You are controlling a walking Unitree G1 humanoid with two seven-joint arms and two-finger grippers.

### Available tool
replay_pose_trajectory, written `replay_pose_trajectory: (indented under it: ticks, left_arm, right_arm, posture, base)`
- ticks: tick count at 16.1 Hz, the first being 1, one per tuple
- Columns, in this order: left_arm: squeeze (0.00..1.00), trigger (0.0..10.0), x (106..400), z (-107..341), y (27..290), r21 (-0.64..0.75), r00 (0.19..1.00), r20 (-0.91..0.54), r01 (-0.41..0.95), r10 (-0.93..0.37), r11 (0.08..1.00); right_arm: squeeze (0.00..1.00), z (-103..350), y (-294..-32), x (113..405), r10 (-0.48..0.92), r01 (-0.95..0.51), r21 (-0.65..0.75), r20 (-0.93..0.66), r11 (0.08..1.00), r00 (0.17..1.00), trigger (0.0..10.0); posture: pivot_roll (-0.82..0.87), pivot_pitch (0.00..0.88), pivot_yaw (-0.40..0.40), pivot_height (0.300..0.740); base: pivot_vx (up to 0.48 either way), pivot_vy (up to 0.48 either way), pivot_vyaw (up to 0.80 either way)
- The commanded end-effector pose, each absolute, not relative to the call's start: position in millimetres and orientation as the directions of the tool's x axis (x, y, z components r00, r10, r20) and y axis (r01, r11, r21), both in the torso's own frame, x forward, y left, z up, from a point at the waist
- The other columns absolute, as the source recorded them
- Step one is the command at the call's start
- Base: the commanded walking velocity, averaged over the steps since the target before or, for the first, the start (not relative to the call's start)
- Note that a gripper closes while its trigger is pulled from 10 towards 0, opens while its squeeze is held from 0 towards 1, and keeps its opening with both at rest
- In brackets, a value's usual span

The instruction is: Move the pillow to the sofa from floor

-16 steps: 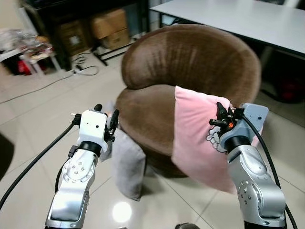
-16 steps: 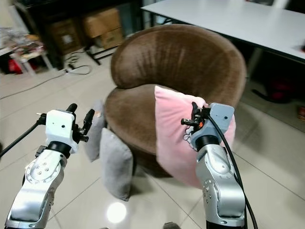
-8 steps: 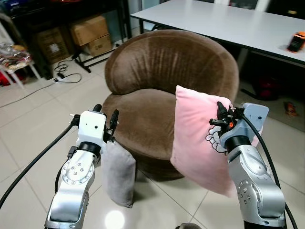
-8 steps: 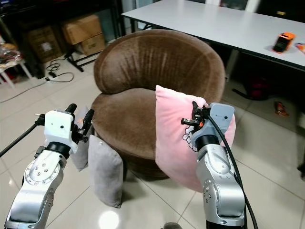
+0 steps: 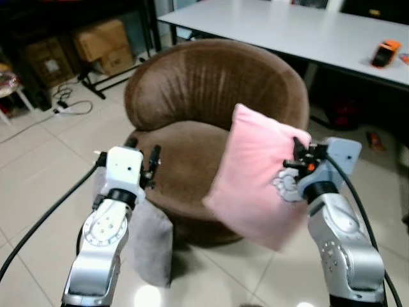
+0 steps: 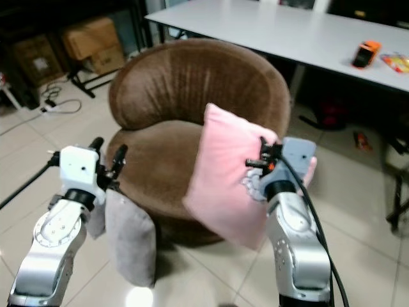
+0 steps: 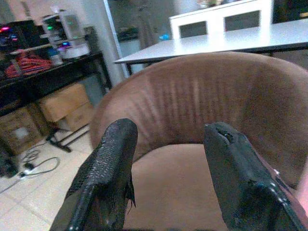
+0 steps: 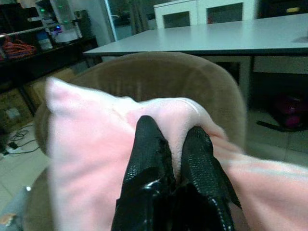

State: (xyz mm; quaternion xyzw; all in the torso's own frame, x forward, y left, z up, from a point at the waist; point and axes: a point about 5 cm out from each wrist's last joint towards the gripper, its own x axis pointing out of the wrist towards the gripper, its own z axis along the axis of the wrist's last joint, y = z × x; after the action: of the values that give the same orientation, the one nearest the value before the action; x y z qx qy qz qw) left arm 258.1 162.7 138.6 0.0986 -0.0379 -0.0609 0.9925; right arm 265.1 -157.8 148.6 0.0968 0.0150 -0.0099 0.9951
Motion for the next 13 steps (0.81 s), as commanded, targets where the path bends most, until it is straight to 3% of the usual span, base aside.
replay_pose_trajectory:
  ticks: [1,7,11,13]
  left_arm:
    - [0.0,10.0,257.3,141.4,166.4,0.207,0.99,0.072,0.106,-0.123,0.973]
    - [0.0,10.0,256.7,141.0,165.7,0.204,0.989,0.071,0.109,-0.126,0.973]
    - [0.0,10.0,257.0,140.8,165.5,0.202,0.989,0.07,0.112,-0.129,0.973]
    - [0.0,10.0,256.6,140.7,165.4,0.203,0.989,0.069,0.114,-0.131,0.973]
  right_arm:
    - [0.0,160.0,-151.1,266.4,0.007,-0.012,0.201,0.029,0.979,1.0,10.0]
    - [0.0,159.8,-151.4,265.8,0.007,-0.013,0.196,0.031,0.98,1.0,10.0]
    - [0.0,158.9,-151.8,266.2,0.007,-0.012,0.198,0.027,0.98,1.0,10.0]
    - [0.0,158.7,-152.2,266.1,0.002,-0.008,0.199,0.028,0.98,1.0,10.0]
  posture:
    - [-0.11,0.0,0.049,0.74]
    - [-0.11,0.0,0.046,0.74]
    - [-0.11,0.0,0.046,0.74]
    - [-0.1,0.0,0.047,0.74]
  base:
    - [0.266,0.0,0.0]
    - [0.269,0.0,-0.07]
    - [0.286,0.0,-0.78]
    - [0.291,0.0,0.0]
